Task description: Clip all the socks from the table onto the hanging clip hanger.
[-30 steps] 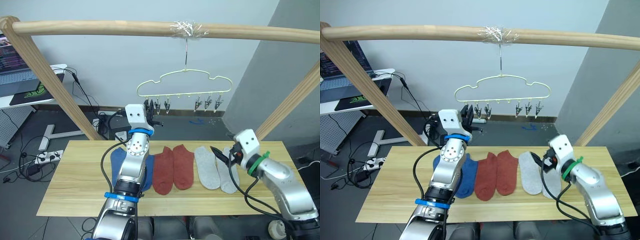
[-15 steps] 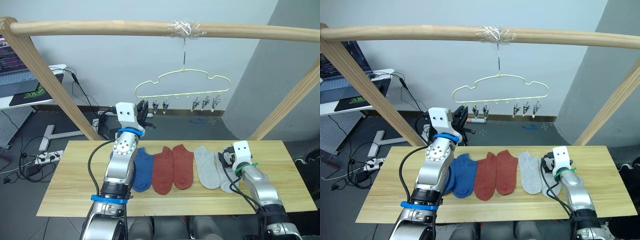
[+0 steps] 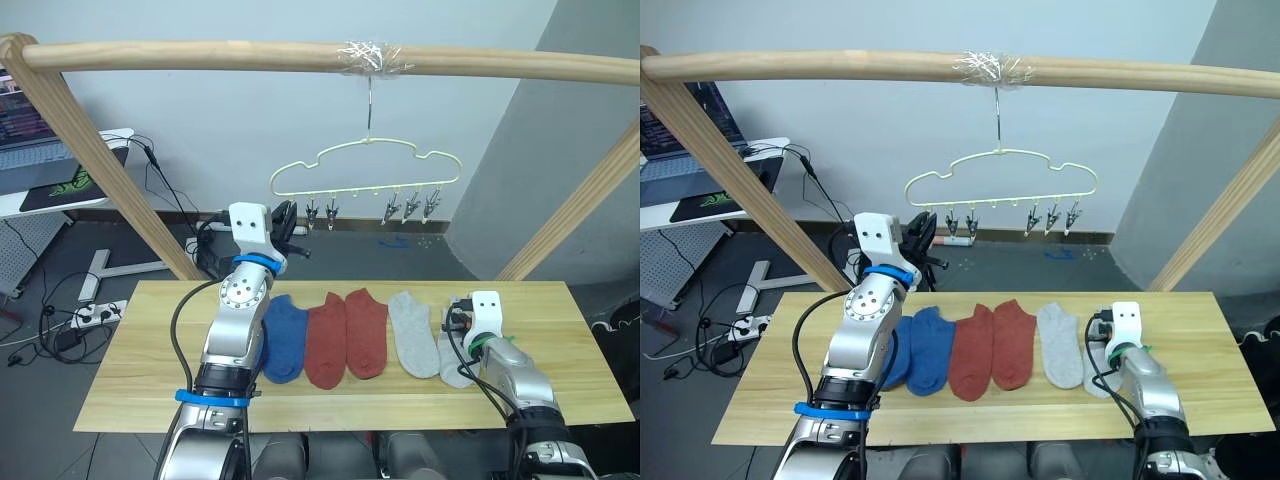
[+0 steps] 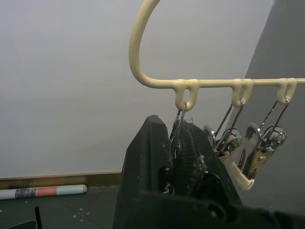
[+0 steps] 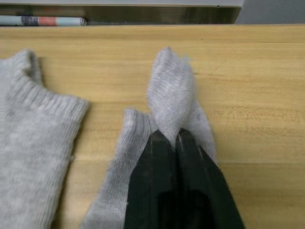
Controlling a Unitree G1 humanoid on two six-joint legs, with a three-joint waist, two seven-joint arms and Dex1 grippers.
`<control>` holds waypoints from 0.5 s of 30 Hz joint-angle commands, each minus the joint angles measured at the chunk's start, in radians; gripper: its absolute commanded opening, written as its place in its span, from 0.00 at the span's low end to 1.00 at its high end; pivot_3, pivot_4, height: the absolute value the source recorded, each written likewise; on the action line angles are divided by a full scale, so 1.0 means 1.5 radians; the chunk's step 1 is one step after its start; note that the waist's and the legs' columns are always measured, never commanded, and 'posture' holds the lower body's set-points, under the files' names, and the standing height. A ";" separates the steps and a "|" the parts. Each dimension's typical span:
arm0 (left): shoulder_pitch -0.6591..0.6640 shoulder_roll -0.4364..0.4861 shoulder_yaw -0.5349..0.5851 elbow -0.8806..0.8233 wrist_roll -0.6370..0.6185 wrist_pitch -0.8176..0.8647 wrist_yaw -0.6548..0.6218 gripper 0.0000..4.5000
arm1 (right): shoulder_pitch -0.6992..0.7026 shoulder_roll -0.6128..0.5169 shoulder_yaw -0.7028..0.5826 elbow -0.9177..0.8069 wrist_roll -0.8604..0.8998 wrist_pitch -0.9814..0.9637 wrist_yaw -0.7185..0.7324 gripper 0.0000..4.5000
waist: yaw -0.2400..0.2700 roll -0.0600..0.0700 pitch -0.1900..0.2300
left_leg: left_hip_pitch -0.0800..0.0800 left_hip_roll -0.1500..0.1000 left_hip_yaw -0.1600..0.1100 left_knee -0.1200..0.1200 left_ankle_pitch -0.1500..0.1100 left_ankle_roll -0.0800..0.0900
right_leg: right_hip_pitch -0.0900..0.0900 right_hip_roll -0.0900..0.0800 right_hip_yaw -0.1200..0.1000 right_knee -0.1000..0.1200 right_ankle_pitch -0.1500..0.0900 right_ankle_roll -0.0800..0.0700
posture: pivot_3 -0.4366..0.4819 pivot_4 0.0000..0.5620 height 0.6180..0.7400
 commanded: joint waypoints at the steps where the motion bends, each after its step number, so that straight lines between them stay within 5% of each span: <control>1: -0.011 0.008 0.011 -0.045 -0.068 0.048 -0.065 0.03 | 0.012 -0.025 0.047 -0.112 -0.026 -0.016 0.042 0.00 | -0.002 0.002 0.001 | 0.000 0.000 0.000 0.000 0.000 0.000 | 0.000 0.000 0.000 0.000 0.000 0.000 | 0.42 0.34 0.97; 9: -0.020 0.050 0.047 -0.104 -0.230 0.243 -0.175 0.03 | -0.035 -0.063 0.192 -0.338 -0.070 0.056 0.135 0.00 | -0.017 0.003 0.003 | 0.000 0.001 0.000 0.000 0.000 0.000 | 0.000 0.001 0.000 0.000 -0.001 0.002 | 0.40 0.34 0.97; 15: -0.031 0.062 0.065 -0.124 -0.306 0.339 -0.196 0.03 | -0.135 -0.025 0.302 -0.339 -0.100 0.080 0.182 0.00 | -0.018 0.003 0.003 | 0.000 0.001 -0.001 0.000 0.000 0.000 | 0.000 0.001 -0.001 0.000 -0.001 0.002 | 0.41 0.33 0.97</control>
